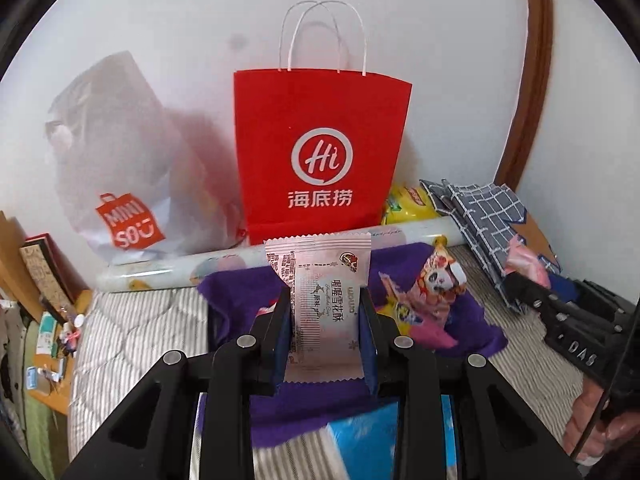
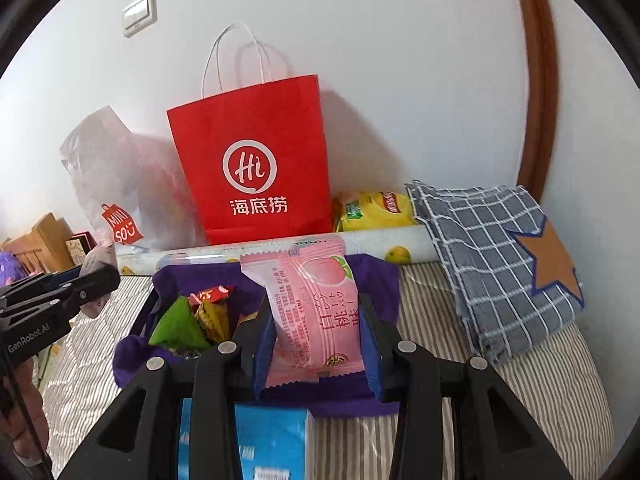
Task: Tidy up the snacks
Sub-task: 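Carry the peach packet and cookie packet over the purple towel, then lower and open the right gripper onto the towel while the left releases the cookie packet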
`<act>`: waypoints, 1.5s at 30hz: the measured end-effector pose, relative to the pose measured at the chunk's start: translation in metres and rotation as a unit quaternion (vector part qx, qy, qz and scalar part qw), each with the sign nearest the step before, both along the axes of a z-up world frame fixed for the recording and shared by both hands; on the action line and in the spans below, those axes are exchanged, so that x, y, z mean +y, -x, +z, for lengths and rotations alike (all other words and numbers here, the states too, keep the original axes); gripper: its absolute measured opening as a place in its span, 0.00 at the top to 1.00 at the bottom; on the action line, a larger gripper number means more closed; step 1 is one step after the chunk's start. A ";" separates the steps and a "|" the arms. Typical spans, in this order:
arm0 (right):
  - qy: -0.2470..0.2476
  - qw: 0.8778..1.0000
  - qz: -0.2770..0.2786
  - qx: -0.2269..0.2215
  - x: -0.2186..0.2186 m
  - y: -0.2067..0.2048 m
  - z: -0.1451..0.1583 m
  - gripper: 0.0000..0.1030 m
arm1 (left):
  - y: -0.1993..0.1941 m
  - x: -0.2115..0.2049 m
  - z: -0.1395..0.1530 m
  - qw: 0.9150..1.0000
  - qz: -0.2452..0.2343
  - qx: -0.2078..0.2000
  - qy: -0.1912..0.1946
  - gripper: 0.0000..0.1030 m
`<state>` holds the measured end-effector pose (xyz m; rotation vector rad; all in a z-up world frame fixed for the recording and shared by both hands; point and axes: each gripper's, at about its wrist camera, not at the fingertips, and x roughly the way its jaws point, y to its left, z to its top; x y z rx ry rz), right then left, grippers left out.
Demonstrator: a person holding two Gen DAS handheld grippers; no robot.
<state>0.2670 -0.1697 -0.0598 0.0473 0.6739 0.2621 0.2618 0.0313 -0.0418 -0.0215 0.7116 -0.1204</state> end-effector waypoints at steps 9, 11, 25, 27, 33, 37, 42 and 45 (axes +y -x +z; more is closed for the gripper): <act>-0.032 0.999 0.019 0.032 0.004 -0.043 -0.041 0.65 | -0.048 -0.010 -0.028 1.000 0.003 0.028 -0.013 0.71; -0.028 0.998 0.020 0.046 0.003 -0.047 -0.053 0.65 | -0.054 -0.012 -0.039 0.999 0.003 0.039 -0.021 0.71; 0.011 0.997 0.028 0.077 0.012 -0.052 -0.091 0.65 | -0.068 -0.005 -0.066 0.994 -0.005 0.109 -0.003 0.71; 0.013 0.997 0.023 0.074 0.011 -0.052 -0.092 0.65 | -0.068 -0.006 -0.067 0.993 -0.005 0.114 -0.003 0.71; 0.008 0.996 0.017 0.092 0.009 -0.058 -0.100 0.65 | -0.067 -0.009 -0.071 0.992 -0.009 0.125 -0.010 0.71; 0.006 0.996 0.018 0.092 0.009 -0.059 -0.102 0.65 | -0.068 -0.014 -0.075 0.991 -0.011 0.129 -0.021 0.71; 0.006 0.996 0.011 0.093 0.007 -0.060 -0.103 0.64 | -0.069 -0.020 -0.081 0.990 -0.014 0.133 -0.031 0.71; 0.015 0.996 0.007 0.084 0.008 -0.057 -0.103 0.64 | -0.068 -0.021 -0.081 0.990 -0.022 0.134 -0.023 0.71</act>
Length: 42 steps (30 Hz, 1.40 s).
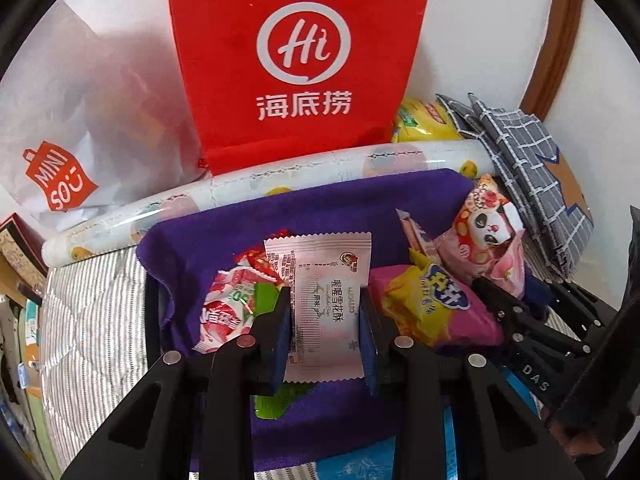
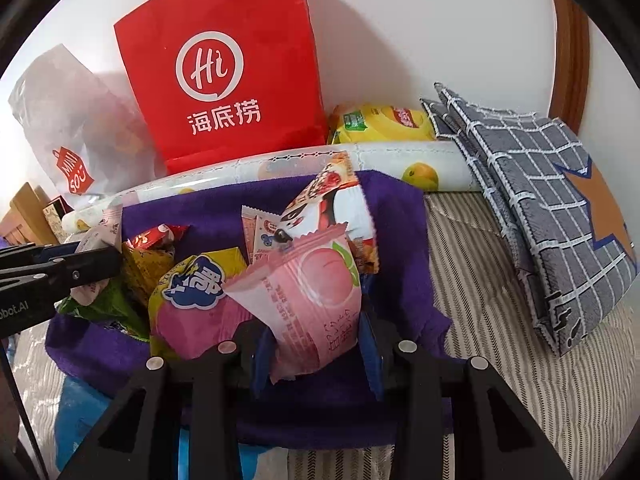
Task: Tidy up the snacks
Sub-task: 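Lower and open the right gripper onto the towel while the left releases the cookie packet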
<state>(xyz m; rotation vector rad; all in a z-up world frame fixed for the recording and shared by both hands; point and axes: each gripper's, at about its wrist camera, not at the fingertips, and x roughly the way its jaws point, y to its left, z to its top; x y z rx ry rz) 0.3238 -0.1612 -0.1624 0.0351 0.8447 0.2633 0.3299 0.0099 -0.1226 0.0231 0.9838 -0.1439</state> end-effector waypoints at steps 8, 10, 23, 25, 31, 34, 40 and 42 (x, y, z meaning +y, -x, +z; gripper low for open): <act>0.006 1.000 0.006 -0.011 0.004 0.003 0.003 0.64 | 0.001 -0.006 -0.003 1.000 -0.009 0.002 -0.002 0.70; -0.001 1.000 0.007 -0.011 0.002 0.003 0.005 0.62 | 0.000 -0.006 -0.003 1.000 -0.009 0.004 -0.002 0.70; -0.025 0.999 0.007 -0.029 -0.001 0.008 0.013 0.57 | 0.001 -0.010 -0.006 1.000 -0.010 0.006 -0.015 0.69; -0.024 0.999 0.009 -0.029 0.000 0.008 0.012 0.57 | 0.001 -0.010 -0.006 1.000 -0.010 0.007 -0.013 0.69; -0.029 0.999 0.008 -0.026 -0.002 0.008 0.012 0.57 | 0.000 -0.009 -0.007 1.000 -0.011 0.008 -0.008 0.69; -0.035 0.999 0.015 -0.023 -0.002 0.008 0.013 0.57 | 0.000 -0.010 -0.007 1.000 -0.011 0.007 -0.014 0.67; -0.037 0.999 0.016 -0.024 -0.002 0.009 0.014 0.56 | -0.003 -0.009 -0.010 1.000 -0.009 0.017 -0.014 0.61; -0.041 0.999 0.017 -0.024 -0.002 0.010 0.015 0.55 | -0.004 -0.009 -0.011 1.000 -0.010 0.022 -0.007 0.58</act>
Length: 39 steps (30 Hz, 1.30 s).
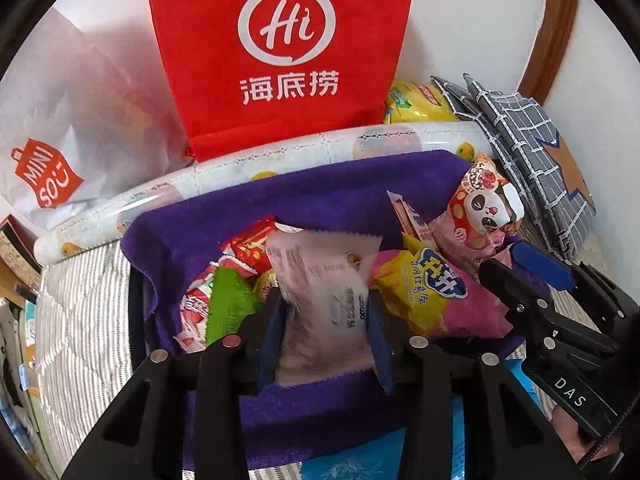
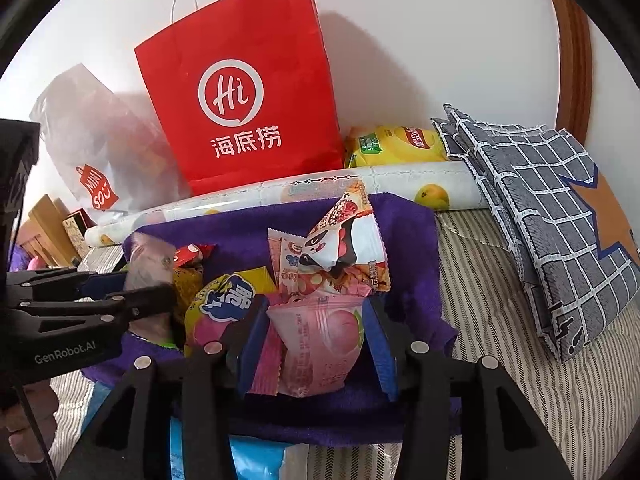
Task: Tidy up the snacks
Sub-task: 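Lower and open the right gripper onto the towel while the left releases the cookie packet, then withdraw both open tools away from the purple towel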
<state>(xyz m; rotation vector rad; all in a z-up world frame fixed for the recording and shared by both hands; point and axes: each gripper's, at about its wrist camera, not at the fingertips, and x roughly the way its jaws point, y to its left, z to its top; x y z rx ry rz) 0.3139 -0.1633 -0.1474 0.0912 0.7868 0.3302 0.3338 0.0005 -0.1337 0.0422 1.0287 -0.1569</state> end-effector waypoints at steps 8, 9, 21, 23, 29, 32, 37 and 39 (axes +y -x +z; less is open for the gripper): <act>0.019 1.000 0.002 -0.022 0.003 0.004 0.002 0.48 | 0.006 0.005 0.019 1.000 0.017 -0.020 0.012 0.35; 0.022 0.999 0.002 -0.025 0.003 0.005 0.002 0.48 | 0.007 0.006 0.021 0.999 0.019 -0.023 0.010 0.33; 0.042 0.999 0.018 -0.015 0.012 0.005 -0.004 0.47 | 0.008 0.005 0.024 1.000 0.019 -0.008 0.006 0.31; 0.033 0.999 0.019 -0.009 0.012 0.005 -0.003 0.47 | 0.008 0.007 0.026 1.000 0.022 -0.008 0.010 0.31; 0.039 0.999 0.008 -0.015 0.012 0.016 0.010 0.47 | 0.011 0.013 0.035 0.999 0.029 -0.014 0.016 0.31; 0.029 0.999 0.000 -0.012 0.011 0.021 0.019 0.47 | 0.012 0.012 0.038 0.999 0.023 -0.012 0.018 0.31; 0.018 1.000 -0.014 -0.005 0.011 0.028 0.032 0.44 | 0.017 0.011 0.046 0.999 0.018 -0.018 0.021 0.31; 0.020 1.000 -0.019 -0.003 0.011 0.032 0.037 0.44 | 0.019 0.010 0.049 0.999 0.016 -0.020 0.025 0.31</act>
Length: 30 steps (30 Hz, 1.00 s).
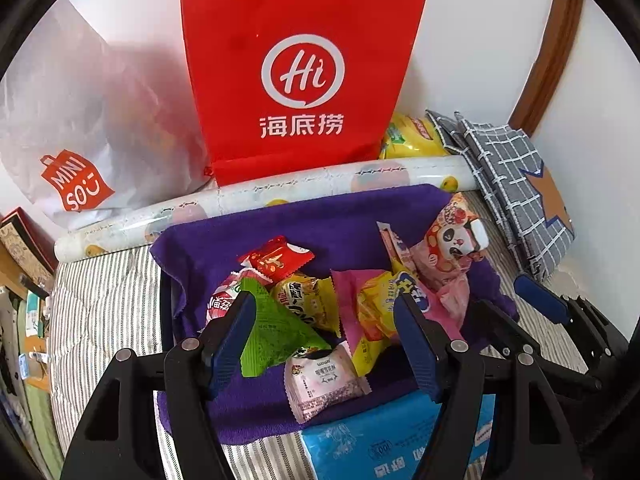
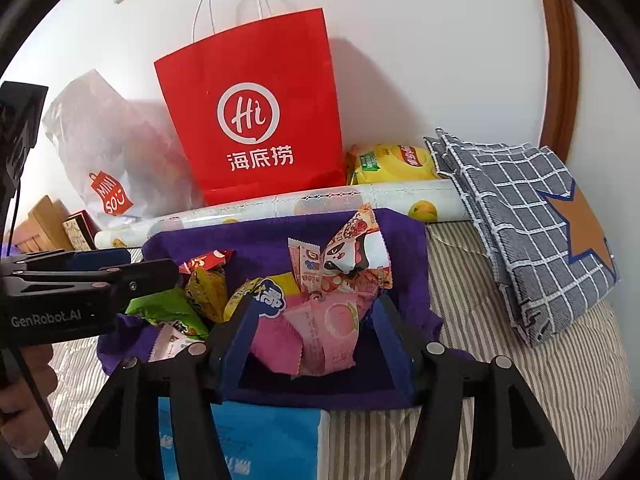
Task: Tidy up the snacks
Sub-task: 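Withdraw both open tools away from the purple towel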
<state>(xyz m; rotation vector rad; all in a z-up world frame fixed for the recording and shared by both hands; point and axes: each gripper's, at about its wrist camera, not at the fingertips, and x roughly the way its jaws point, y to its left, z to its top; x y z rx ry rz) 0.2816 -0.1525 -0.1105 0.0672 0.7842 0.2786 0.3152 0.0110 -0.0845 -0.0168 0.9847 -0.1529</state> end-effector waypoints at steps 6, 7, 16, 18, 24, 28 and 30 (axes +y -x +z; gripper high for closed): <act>0.016 1.000 -0.016 -0.006 -0.002 0.016 0.016 0.36 | 0.005 -0.002 0.008 1.000 -0.007 -0.008 0.002 0.30; 0.016 1.000 -0.018 -0.005 -0.003 0.017 0.018 0.36 | 0.006 -0.002 0.010 1.000 -0.008 -0.008 0.002 0.30; 0.017 0.998 -0.058 0.018 -0.015 0.033 0.037 0.33 | 0.017 -0.003 0.025 1.000 -0.015 -0.023 -0.003 0.26; 0.017 0.997 -0.068 0.018 -0.017 0.038 0.041 0.33 | 0.019 -0.003 0.029 1.000 -0.017 -0.026 -0.003 0.24; -0.005 0.995 -0.096 0.010 -0.031 0.055 0.061 0.33 | 0.028 -0.001 0.043 0.999 -0.017 -0.038 -0.006 0.21; 0.009 0.995 -0.104 -0.002 -0.033 0.069 0.075 0.33 | 0.036 -0.003 0.053 0.999 -0.016 -0.045 -0.016 0.21; 0.020 0.994 -0.104 -0.004 -0.032 0.076 0.081 0.33 | 0.043 -0.005 0.058 0.998 -0.017 -0.049 -0.019 0.20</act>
